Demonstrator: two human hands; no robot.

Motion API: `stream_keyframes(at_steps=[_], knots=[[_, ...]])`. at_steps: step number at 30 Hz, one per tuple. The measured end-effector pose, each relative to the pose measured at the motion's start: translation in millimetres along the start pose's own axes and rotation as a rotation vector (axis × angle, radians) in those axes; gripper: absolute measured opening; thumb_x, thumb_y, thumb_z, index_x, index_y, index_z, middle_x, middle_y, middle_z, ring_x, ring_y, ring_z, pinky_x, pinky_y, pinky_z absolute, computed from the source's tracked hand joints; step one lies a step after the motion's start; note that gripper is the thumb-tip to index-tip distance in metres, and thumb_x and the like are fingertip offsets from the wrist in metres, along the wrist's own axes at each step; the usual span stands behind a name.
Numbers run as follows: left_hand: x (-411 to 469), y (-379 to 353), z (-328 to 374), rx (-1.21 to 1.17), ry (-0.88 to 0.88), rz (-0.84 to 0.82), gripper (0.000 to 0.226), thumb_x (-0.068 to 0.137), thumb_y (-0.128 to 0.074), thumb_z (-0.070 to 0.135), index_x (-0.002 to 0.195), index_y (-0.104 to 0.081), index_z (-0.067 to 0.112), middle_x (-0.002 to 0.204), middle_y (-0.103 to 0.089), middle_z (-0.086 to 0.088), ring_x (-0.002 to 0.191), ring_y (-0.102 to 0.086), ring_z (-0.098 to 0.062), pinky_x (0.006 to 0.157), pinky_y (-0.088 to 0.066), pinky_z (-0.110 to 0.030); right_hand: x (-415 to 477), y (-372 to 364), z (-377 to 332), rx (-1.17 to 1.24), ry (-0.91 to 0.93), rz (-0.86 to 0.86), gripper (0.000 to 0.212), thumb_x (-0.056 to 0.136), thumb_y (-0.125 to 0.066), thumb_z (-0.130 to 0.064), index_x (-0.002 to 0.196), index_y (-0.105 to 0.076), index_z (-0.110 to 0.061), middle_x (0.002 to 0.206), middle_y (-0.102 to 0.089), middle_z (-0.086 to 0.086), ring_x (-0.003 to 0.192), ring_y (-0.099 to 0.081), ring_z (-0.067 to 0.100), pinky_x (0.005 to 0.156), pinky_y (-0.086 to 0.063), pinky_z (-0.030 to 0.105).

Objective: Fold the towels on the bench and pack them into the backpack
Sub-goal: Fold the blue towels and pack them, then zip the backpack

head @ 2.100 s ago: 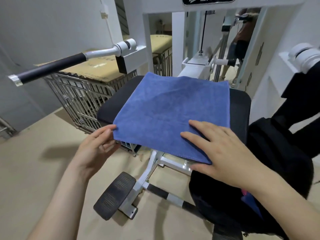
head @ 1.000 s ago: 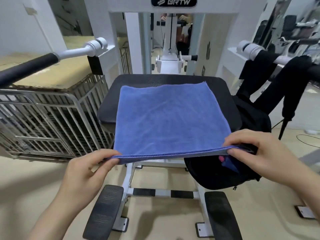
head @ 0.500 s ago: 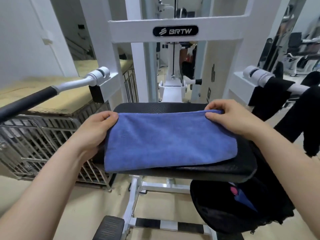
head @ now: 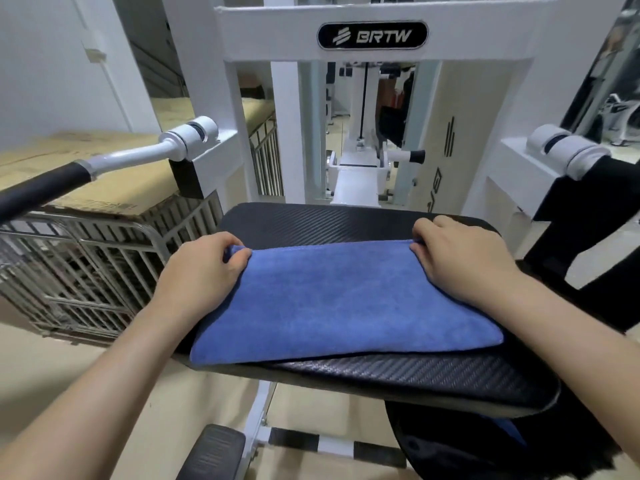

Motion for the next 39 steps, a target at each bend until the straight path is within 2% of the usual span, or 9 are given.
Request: stream_keyframes(at_steps=[5, 11, 16, 20, 23, 26, 31, 36, 39], knots=[[1, -3, 1, 0.246, -0.117, 0.042, 0.025, 0.092, -0.047, 0.051, 0.109, -0.061, 0.038, 0.095, -0.064, 0.000, 0.095, -0.060, -0.028, 0.069, -0.045, -0.034, 7, -1, 23, 0.244, -0.044, -0.301, 0.028, 0.091, -0.057, -0.041, 0.114, -0.060, -0.026, 0.110, -0.056, 0.003, 0.095, -0.055, 0.023, 0.076, -0.043, 0.032], [-5, 4, 1, -0.142, -0.165, -0.083, 0.018, 0.083, -0.068, 0.033, 0.075, -0.055, 0.023, 0.073, -0.059, 0.005, 0.070, -0.053, -0.014, 0.061, -0.038, -0.031, 31, 7, 16, 0.162, -0.021, -0.682, 0.012, 0.084, -0.069, -0.022, 0.088, -0.060, -0.015, 0.088, -0.064, 0.002, 0.080, -0.061, 0.021, 0.073, -0.048, 0.035], [-51, 6, 8, -0.850, 0.163, -0.221, 0.016, 0.087, -0.065, 0.012, 0.089, -0.051, 0.020, 0.055, -0.041, 0.003, 0.052, -0.034, -0.013, 0.046, -0.031, -0.019, 104, 23, -18, -0.005, 0.069, -0.349, 0.008, 0.081, -0.063, -0.007, 0.086, -0.063, -0.014, 0.092, -0.062, 0.008, 0.080, -0.054, 0.026, 0.063, -0.041, 0.031], [-90, -2, 23, -0.992, 0.230, -0.233, 0.008, 0.089, -0.062, 0.014, 0.086, -0.063, 0.021, 0.056, -0.043, 0.003, 0.046, -0.041, -0.013, 0.045, -0.036, -0.016, 131, 22, -83, 0.182, 0.222, 0.053, 0.030, 0.082, -0.056, -0.006, 0.112, -0.057, -0.010, 0.103, -0.051, 0.016, 0.095, -0.051, 0.035, 0.073, -0.045, 0.039], [-102, -2, 19, -0.996, 0.203, -0.288, 0.007, 0.086, -0.068, 0.013, 0.088, -0.072, 0.018, 0.067, -0.062, 0.006, 0.055, -0.055, -0.013, 0.056, -0.046, -0.017, 94, 19, -122, 0.405, 0.333, -0.034, 0.052, 0.084, -0.063, -0.024, 0.134, -0.047, -0.022, 0.120, -0.050, 0.010, 0.113, -0.047, 0.028, 0.090, -0.047, 0.041], [-113, -7, 13, -1.059, 0.144, -0.460, 0.049, 0.068, -0.076, -0.002, 0.109, -0.069, 0.023, 0.083, -0.069, -0.004, 0.066, -0.055, -0.014, 0.065, -0.049, -0.023, 20, 35, -137, 0.596, 0.455, -0.328, 0.054, 0.085, -0.063, -0.050, 0.134, -0.048, -0.032, 0.131, -0.051, -0.007, 0.124, -0.043, 0.008, 0.104, -0.034, 0.026], [-102, 4, 5, -0.592, -0.137, -0.096, 0.044, 0.069, -0.060, 0.009, 0.102, -0.072, 0.036, 0.089, -0.072, 0.009, 0.076, -0.065, -0.013, 0.074, -0.052, -0.026, -74, 29, -129, 0.434, 0.532, -0.413, 0.076, 0.080, -0.047, -0.073, 0.146, -0.025, -0.042, 0.153, -0.018, -0.019, 0.142, -0.010, 0.000, 0.113, -0.015, 0.027], [-97, 12, 15, -0.098, -0.618, 0.206, 0.044, 0.073, -0.059, -0.002, 0.110, -0.067, 0.019, 0.105, -0.057, -0.011, 0.096, -0.053, -0.029, 0.080, -0.044, -0.035, -104, 24, -112, 0.458, 0.386, 0.015, 0.046, 0.081, -0.053, -0.026, 0.126, -0.058, -0.020, 0.135, -0.052, 0.000, 0.125, -0.049, 0.021, 0.097, -0.042, 0.043], [-105, 6, 28, 0.020, -0.861, 0.171, 0.029, 0.092, -0.050, 0.006, 0.110, -0.071, 0.014, 0.119, -0.064, -0.013, 0.114, -0.057, -0.031, 0.087, -0.046, -0.042, -117, 24, -110, 0.392, 0.355, 0.175, 0.040, 0.076, -0.048, -0.013, 0.113, -0.064, -0.010, 0.123, -0.059, 0.010, 0.111, -0.057, 0.031, 0.082, -0.049, 0.043]])
Point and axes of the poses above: each hand's wrist, its own x-axis towards the middle knuckle, its own y-axis out of the back of the hand, z = x × y, the point moved 6 cm from there along x, towards the middle knuckle
